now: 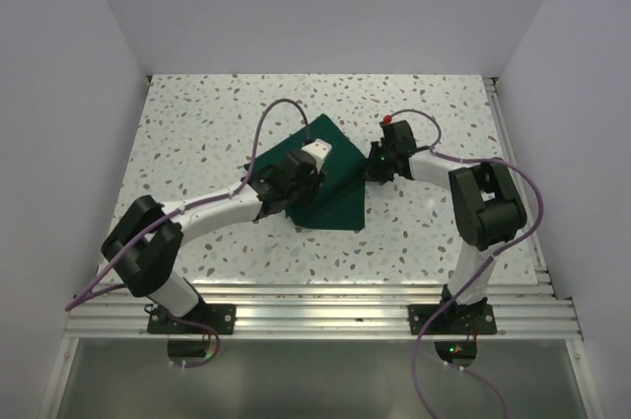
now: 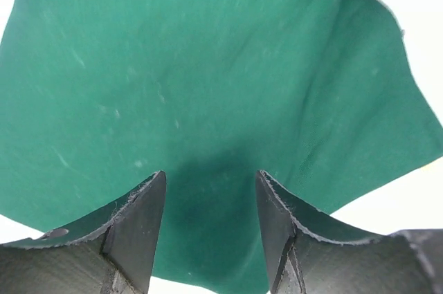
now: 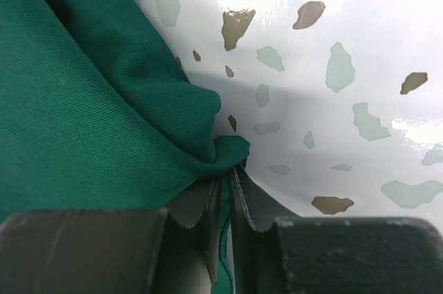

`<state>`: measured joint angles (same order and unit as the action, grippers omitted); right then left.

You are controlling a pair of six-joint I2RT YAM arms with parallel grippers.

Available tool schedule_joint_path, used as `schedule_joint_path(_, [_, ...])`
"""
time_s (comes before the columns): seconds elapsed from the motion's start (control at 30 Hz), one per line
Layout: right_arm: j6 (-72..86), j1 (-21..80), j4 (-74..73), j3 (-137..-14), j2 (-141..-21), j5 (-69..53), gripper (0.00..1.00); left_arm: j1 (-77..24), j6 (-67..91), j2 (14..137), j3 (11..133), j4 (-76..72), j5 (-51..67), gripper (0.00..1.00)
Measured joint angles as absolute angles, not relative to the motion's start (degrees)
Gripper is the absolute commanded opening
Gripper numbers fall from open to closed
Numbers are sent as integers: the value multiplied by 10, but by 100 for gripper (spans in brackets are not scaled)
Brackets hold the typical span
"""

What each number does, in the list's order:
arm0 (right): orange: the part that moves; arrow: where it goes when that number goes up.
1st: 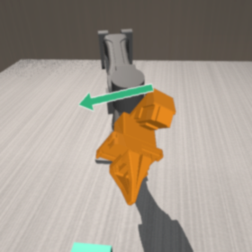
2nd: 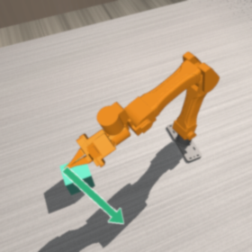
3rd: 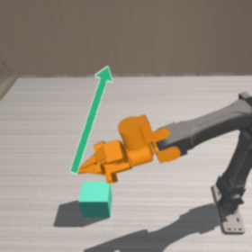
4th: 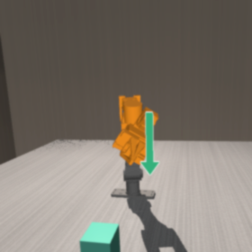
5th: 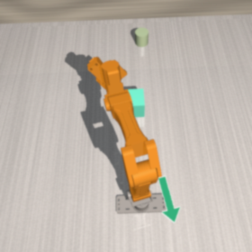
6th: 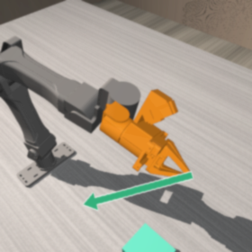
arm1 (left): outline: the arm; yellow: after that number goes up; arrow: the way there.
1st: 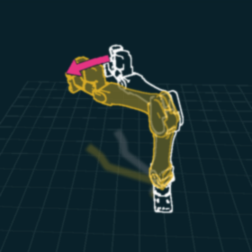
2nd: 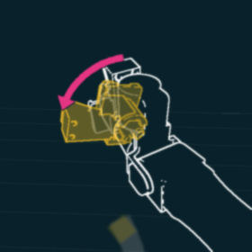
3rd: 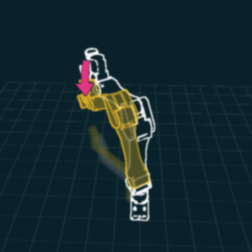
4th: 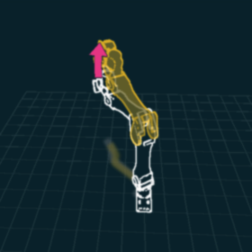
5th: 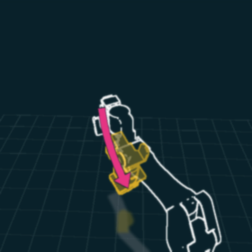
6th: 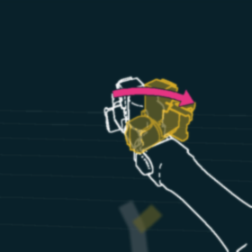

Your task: Prepare the surgical pack

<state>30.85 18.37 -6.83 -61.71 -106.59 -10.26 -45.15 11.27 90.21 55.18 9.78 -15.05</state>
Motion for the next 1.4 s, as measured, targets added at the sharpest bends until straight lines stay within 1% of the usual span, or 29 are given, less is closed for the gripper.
schedule_joint_path(0.2, [309,184,-68,-622,-1070,-102,13,-463,84,901,595,94,-150,58])
schedule_joint_path(0.33, [308,184,-68,-628,-1074,-102,13,-479,84,885,555,71,-139,36])
schedule_joint_path(0.4, [308,184,-68,-629,-1075,-102,13,-486,84,872,530,66,-132,31])
schedule_joint_path(0.43, [308,184,-68,-629,-1075,-102,13,-489,84,865,517,64,-127,27])
schedule_joint_path(0.53, [308,184,-68,-630,-1076,-102,13,-495,86,850,495,63,-110,17])
schedule_joint_path(0.73, [308,184,-69,-630,-1076,-102,13,-495,110,848,454,41,-105,12])
schedule_joint_path(0.93, [308,184,-69,-631,-1077,-101,12,-495,136,875,416,24,-135,11])
schedule_joint_path(1.13, [308,184,-70,-632,-1077,-100,12,-495,154,891,413,23,-143,12])
schedule_joint_path(1.27, [308,184,-71,-633,-1078,-101,12,-497,159,873,413,32,-134,18])
schedule_joint_path(1.3, [308,184,-71,-633,-1078,-100,12,-497,159,861,415,38,-130,22])
schedule_joint_path(1.37, [308,184,-72,-633,-1078,-100,12,-500,158,836,430,58,-121,26])
schedule_joint_path(1.4, [308,184,-72,-633,-1078,-101,12,-501,157,827,446,68,-116,33])
